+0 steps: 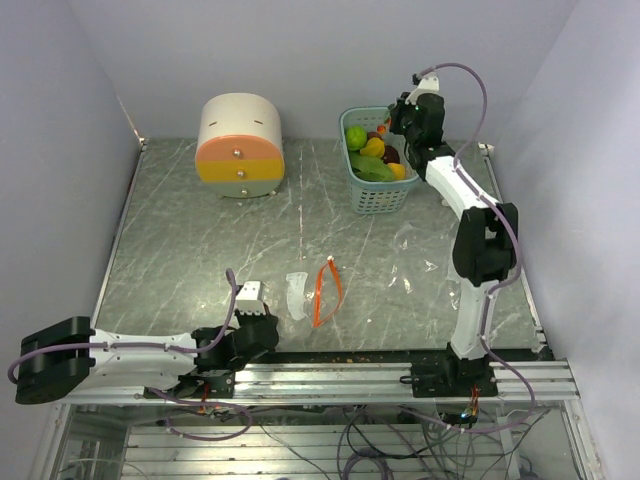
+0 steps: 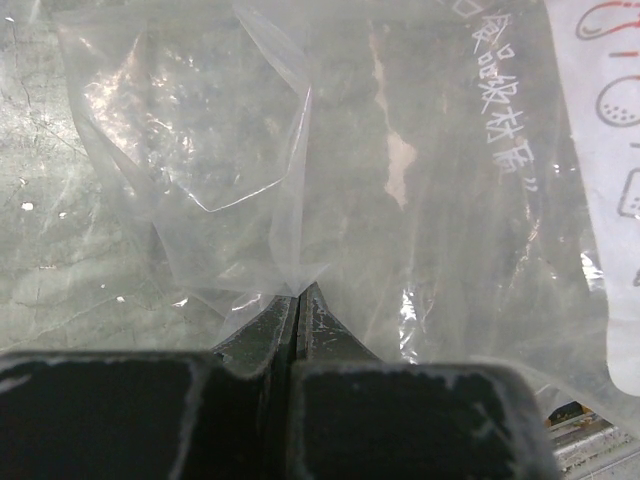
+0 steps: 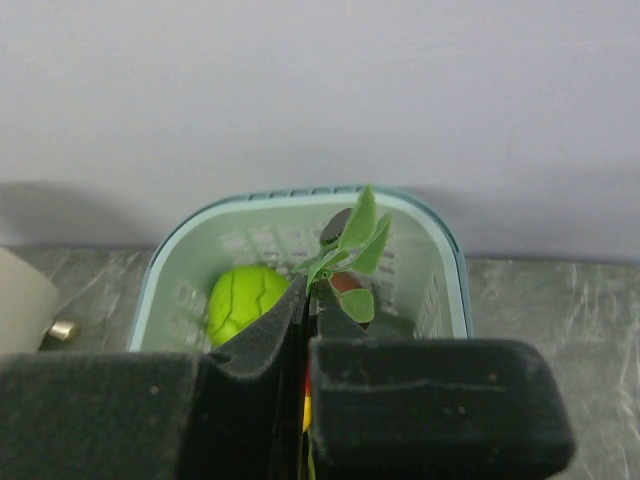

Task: Open the zip-top bag and remove the fake food
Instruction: Place the fake fruit in the bin.

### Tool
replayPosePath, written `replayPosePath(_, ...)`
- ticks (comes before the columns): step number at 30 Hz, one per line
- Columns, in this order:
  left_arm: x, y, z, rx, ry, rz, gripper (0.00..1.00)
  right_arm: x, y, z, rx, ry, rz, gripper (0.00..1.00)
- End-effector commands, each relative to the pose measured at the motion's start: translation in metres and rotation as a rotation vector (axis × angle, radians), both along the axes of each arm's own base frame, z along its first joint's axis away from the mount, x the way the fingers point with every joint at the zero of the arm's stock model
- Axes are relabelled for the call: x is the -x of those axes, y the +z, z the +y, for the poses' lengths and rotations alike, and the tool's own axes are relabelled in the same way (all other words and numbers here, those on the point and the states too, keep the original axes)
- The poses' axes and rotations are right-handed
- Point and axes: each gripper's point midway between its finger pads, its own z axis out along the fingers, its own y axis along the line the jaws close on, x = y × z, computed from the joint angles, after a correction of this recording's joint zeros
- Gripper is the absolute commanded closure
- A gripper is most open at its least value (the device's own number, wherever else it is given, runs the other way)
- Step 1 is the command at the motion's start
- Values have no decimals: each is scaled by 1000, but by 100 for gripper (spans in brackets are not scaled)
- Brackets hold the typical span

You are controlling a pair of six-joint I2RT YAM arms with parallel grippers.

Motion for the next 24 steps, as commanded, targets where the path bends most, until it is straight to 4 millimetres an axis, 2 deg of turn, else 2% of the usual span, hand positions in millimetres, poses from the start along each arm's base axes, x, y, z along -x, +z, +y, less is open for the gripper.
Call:
replayPosePath(1,0,4,-5,12,-8,2,93,-25,7,1,29,15,-58,100)
replayPosePath(7,1,5,-1,23,-3,1,93,-32,0,0,50,13,-55,98)
replayPosePath(8,1,5,-1,25,-2,1,93,-32,-2,0,53,13,-51,94)
replayPosePath(13,1,7,1,30,1,0,93,-26,-8,-5,56,1,-27,63)
replayPosePath(16,1,9,0,33,4,1,93,-13,-8,-5,41,5,-25,52)
replayPosePath(19,1,10,-1,33,3,1,93,5,4,-9,14,-4,-49,50)
replayPosePath(22,0,13,-2,33,4,1,93,34,33,-9,-32,15,-110,49)
replayPosePath(24,0,14,-4,35,3,0,93,60,56,-2,-57,71,-163,48)
